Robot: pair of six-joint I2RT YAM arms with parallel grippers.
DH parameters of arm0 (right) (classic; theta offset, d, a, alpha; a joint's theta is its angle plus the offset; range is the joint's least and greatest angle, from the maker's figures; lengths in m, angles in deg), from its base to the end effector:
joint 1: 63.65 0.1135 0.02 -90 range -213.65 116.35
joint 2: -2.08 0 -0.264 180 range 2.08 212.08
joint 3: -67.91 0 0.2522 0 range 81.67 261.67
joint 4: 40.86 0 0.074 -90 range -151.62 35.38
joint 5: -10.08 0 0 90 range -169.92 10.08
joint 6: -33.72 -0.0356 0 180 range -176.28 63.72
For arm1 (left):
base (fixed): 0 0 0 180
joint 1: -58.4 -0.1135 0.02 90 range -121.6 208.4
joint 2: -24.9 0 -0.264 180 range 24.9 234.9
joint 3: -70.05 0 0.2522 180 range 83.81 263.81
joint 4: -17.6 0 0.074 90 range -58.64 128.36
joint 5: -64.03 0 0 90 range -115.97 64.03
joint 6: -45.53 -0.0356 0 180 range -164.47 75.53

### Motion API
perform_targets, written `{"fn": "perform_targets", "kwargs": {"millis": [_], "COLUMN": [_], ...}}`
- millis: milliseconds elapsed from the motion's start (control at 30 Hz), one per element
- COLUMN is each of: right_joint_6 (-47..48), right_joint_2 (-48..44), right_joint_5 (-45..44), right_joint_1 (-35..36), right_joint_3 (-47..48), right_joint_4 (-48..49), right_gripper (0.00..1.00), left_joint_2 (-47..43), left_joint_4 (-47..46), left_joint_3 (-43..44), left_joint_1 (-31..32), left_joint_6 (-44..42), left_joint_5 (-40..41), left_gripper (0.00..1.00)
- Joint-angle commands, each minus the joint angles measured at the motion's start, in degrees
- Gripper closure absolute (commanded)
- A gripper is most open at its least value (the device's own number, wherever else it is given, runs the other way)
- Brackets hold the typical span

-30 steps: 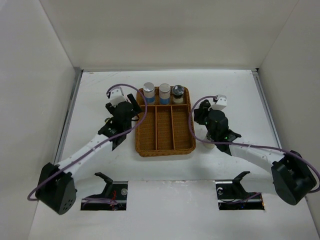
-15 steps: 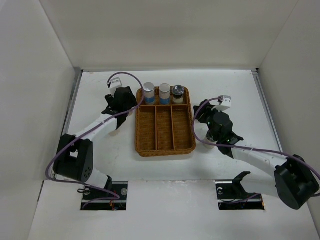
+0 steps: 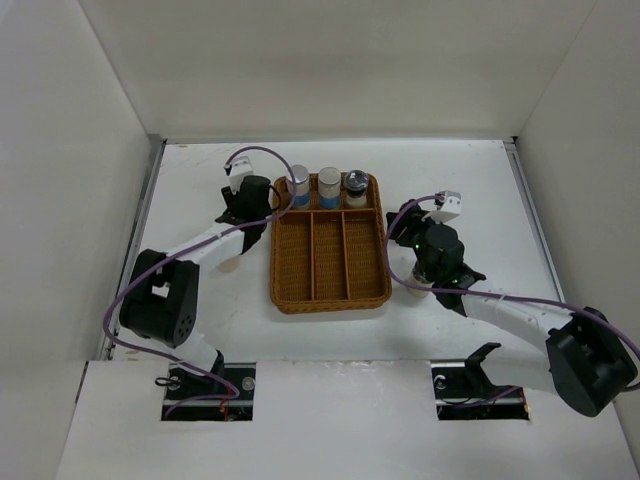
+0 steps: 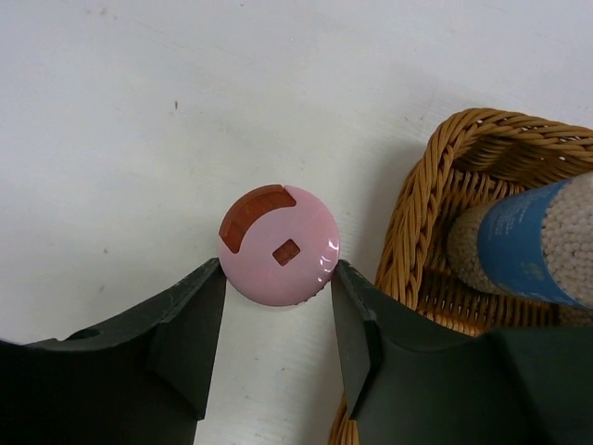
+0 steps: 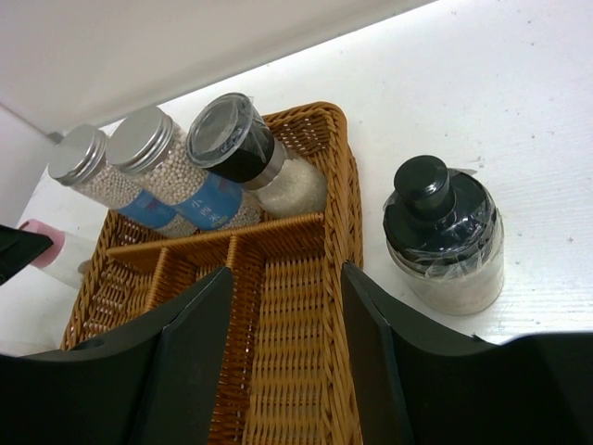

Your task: Organize the condiment bottles

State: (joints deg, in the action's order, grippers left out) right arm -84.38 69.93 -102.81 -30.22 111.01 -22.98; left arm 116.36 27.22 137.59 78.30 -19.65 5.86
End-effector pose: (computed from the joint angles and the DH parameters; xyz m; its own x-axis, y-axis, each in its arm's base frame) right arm 0.2209 0.1292 0.2397 -0.1753 0.4042 -0.8977 -0.1164 0.8969 0.4266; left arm 0.3300 -0.0995 0.2176 -0.4194 -0.2275 -0.8788 -0.3308 0.9398 -0.0854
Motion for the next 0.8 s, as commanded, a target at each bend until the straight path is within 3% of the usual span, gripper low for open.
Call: {"fn": "perform_targets", "kwargs": {"millis": [0,133,200,300,433,767], "right_joint_6": [0.15,0.15,0.32,0.32,0.32,0.06], "right_joint_2": [-0.27,0.17,-0.09,-0.18,-0.7,-1.06], "right_joint_5": [-0.48,-0.4,-0.4,-0.4,-0.48,-0.48], "right_joint_1": [-0.08,0.01,0.01,0.01,-0.08,0.01], "right_joint_3": [1.07,1.24,1.33,1.24,1.07,0.98], "right_joint_4": [3.08,2.99,2.82,2.82,2.82,2.82], "right_gripper": [0.43,0.43,0.43,0.43,0.43,0.43], "left_joint_2": [-0.06,0.65,1.61,3.02,1.53,-22.53], "left_joint_4": [-3.94,-3.77,-3.94,-4.03,-4.73,-4.04], "left_joint_3": [2.91,3.35,3.61,4.4,3.53,-5.43], "left_joint_1": [0.44,0.45,0.01,-0.52,0.18,9.48], "left_joint_6": [-2.67,-3.81,-3.81,-4.43,-4.08,-4.26], "left_joint_5": [3.67,4.02,4.38,4.2,4.46,9.12], "left_gripper": [0.59,0.43,0.41,0.58,0.7,0.71]}}
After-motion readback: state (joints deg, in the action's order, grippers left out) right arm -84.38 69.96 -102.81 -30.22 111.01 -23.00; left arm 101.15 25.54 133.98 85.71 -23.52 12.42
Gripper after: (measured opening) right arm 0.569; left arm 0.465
